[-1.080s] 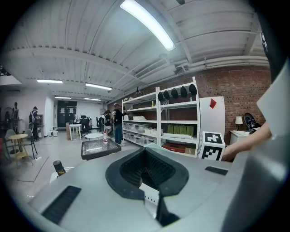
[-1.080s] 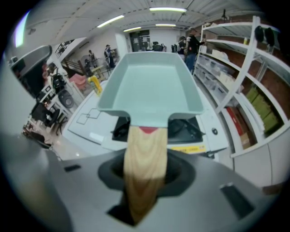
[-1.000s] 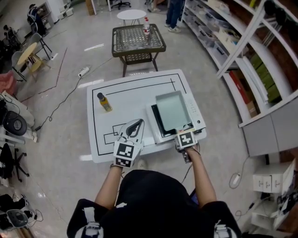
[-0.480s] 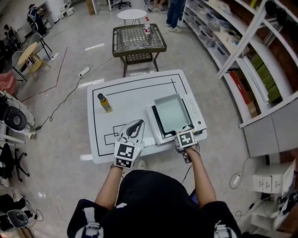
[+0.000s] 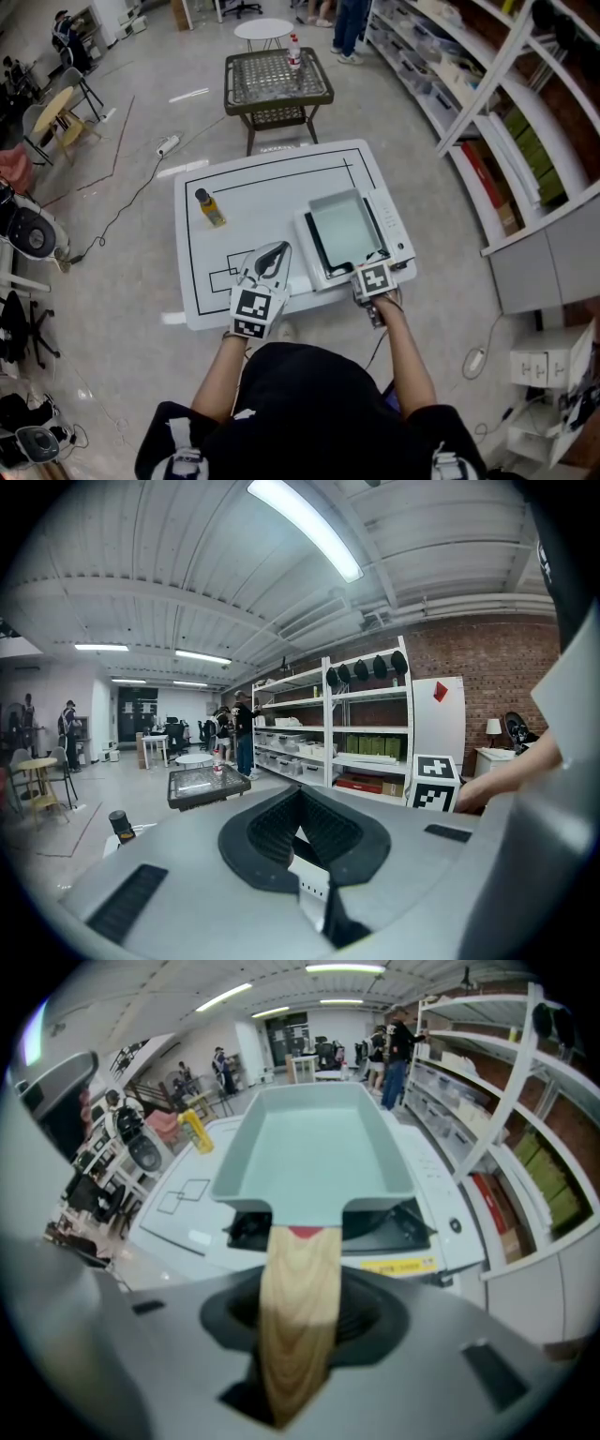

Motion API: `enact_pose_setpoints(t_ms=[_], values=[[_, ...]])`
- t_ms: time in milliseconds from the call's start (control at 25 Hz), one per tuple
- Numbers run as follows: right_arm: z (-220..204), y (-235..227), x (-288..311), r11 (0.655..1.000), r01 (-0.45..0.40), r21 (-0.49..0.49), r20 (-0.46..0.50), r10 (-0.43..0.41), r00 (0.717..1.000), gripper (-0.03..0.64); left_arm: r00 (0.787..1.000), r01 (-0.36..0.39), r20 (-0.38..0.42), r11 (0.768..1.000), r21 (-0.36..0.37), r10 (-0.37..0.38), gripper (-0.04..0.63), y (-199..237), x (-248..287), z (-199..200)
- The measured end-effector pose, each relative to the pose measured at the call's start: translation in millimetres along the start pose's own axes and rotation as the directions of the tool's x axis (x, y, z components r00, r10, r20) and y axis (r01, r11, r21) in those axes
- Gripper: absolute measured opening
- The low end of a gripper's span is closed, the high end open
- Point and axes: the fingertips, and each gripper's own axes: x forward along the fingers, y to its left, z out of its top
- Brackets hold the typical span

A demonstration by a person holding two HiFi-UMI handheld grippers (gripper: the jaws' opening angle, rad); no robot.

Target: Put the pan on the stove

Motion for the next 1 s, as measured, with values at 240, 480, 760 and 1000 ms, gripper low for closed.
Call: enact_pose_setpoints(t_ms=[240, 480, 760, 1000], values=[[6, -5, -6, 1.000, 0.023, -0.004, 0.026, -0.023, 0.999, 0.166, 1.000, 0.007, 0.001, 1.000, -0.001, -0.007, 0.025, -3, 0, 0], [18, -7, -22, 0.999, 0.053, -0.010, 0.072, -0.052, 0.996, 0.181, 1.000, 0.022, 0.010, 1.000, 0.001, -0.022, 0.025, -9, 0, 2], [17, -9, -30, 0.997, 0.075, 0.003, 0.101, -0.075, 0.992, 0.187, 1.000, 0.025, 0.013, 1.000, 0.004, -0.025, 0.025, -10, -5, 2], [30, -6, -46, 0.998, 0.039, 0.039, 0.180, -0.046, 0.983, 0.187, 0.999, 0.031, 0.017, 0.999, 0.012, -0.031, 0.025, -11, -5, 5]])
